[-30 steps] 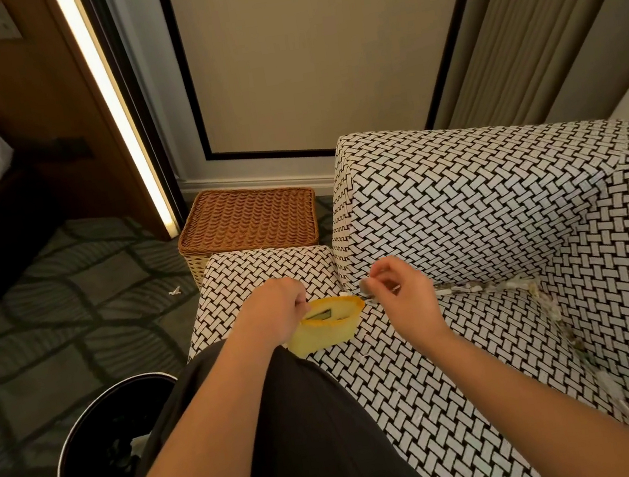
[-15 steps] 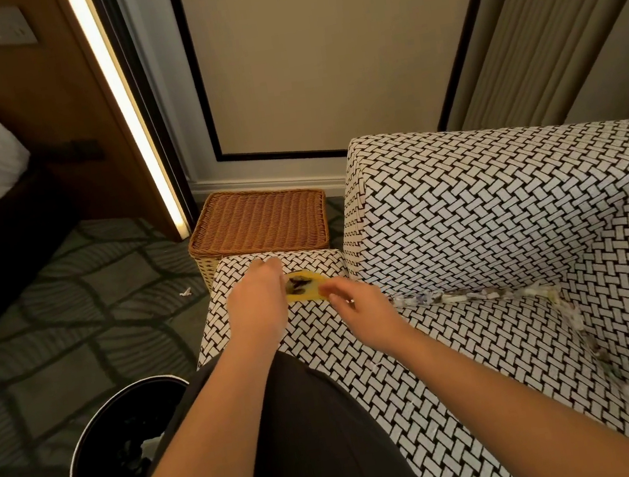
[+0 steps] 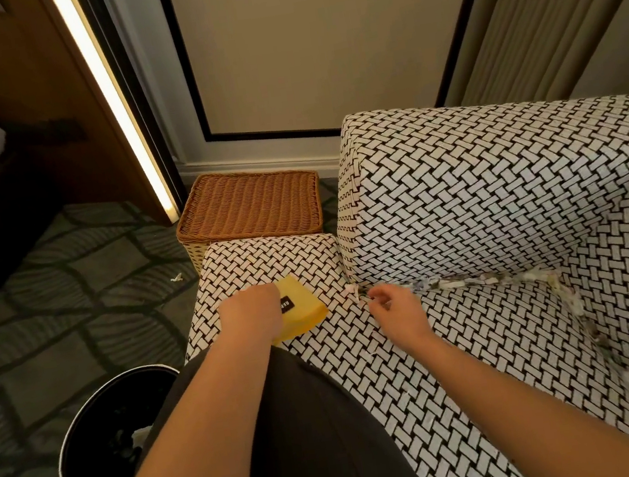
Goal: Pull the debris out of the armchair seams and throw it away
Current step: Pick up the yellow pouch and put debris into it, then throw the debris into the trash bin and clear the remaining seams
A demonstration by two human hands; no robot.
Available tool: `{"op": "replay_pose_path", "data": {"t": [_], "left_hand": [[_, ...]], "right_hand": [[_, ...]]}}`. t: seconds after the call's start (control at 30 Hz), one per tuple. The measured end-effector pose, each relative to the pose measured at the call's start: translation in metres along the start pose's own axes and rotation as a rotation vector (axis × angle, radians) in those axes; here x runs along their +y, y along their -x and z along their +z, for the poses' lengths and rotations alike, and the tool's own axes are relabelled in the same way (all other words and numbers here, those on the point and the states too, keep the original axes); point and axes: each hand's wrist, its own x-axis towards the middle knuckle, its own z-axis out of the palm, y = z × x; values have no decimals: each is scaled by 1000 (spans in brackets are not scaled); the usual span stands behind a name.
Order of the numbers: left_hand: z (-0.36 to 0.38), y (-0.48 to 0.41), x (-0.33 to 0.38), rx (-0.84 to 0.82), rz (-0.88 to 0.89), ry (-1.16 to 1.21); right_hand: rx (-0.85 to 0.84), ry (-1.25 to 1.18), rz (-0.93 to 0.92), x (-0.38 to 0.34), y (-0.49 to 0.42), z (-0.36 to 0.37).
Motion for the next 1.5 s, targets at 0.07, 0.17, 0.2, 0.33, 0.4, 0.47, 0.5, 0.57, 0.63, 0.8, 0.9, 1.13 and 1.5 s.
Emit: {"op": "replay_pose_path", "data": {"t": [0.07, 0.17, 0.2, 0.33, 0.4, 0.47, 0.5, 0.57, 0.63, 0.8, 0.9, 1.13, 1.5], "left_hand": [[-1, 2, 2, -23, 11, -9], [-3, 2, 12, 17, 55, 21], [-2, 0, 18, 27, 88, 48], [6, -10, 56, 5, 218, 281], [14, -16, 75, 19, 240, 403], [23, -24, 90, 15, 220, 461], [27, -29, 95, 11, 204, 472], [34, -37, 100, 20, 172, 459], [38, -45, 104, 59, 166, 367], [43, -59, 112, 156, 162, 274], [46, -66, 114, 146, 178, 264], [49, -70, 111, 204, 205, 275], [48, -55, 113, 256, 201, 462]], "right_hand": [[53, 94, 53, 10, -6, -6], [93, 269, 107, 19, -12, -18], [94, 318, 117, 21, -13, -22], [51, 382, 126, 25, -21, -27], [32, 379, 152, 26, -26, -26], [-1, 410, 173, 28, -33, -27], [-32, 437, 183, 28, -36, -27], [-87, 468, 202, 27, -42, -28], [-133, 481, 211, 27, -48, -30], [-298, 491, 213, 23, -63, -36], [-347, 561, 173, 8, -61, -44], [-221, 515, 230, 17, -65, -31], [174, 452, 17, 36, -42, -9]]}}
